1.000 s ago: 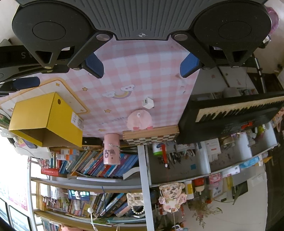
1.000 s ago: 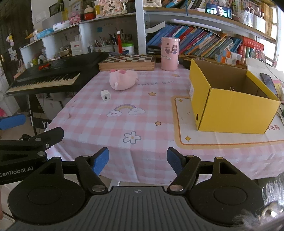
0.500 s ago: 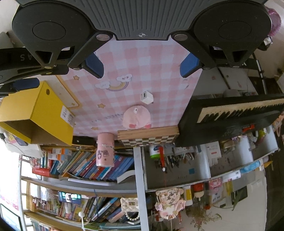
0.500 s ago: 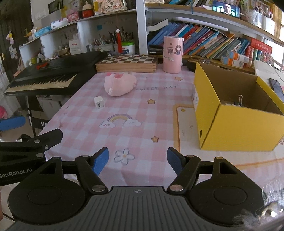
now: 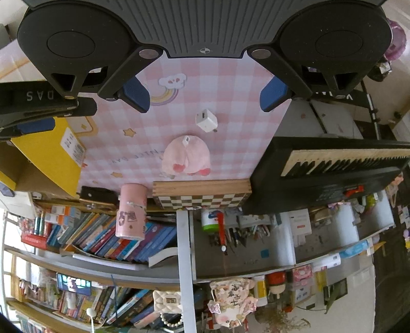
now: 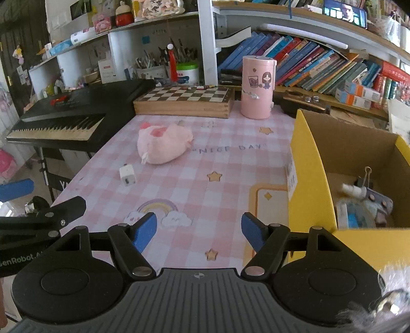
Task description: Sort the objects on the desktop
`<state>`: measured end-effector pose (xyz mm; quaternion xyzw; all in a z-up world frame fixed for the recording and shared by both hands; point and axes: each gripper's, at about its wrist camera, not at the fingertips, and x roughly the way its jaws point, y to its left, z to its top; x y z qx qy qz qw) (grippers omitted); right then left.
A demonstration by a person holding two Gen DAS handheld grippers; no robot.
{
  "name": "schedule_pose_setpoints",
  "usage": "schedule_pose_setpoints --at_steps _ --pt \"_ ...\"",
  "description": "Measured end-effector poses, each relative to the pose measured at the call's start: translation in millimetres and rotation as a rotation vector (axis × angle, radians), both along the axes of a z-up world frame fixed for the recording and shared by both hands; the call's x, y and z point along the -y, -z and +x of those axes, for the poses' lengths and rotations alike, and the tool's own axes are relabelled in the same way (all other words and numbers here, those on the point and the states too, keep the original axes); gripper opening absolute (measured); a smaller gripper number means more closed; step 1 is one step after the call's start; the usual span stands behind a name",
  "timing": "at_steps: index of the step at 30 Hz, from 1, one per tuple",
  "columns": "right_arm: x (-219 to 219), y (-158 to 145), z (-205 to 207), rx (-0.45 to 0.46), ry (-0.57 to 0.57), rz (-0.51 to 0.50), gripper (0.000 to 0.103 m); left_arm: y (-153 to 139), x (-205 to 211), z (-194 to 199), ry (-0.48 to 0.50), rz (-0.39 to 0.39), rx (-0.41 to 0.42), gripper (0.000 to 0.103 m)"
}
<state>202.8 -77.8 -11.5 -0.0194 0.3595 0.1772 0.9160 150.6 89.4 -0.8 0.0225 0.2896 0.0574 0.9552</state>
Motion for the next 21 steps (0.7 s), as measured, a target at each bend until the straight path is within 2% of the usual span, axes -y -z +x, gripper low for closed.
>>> schedule_pose_setpoints --at_steps 12,21 --pt "5 0 61 -0.023 -0.025 0.056 0.072 3 3 41 -0.074 0.009 -0.018 0.095" --pt "3 0 102 -0.036 -0.051 0.082 0.072 9 7 73 -0.090 0.004 -0.026 0.095"
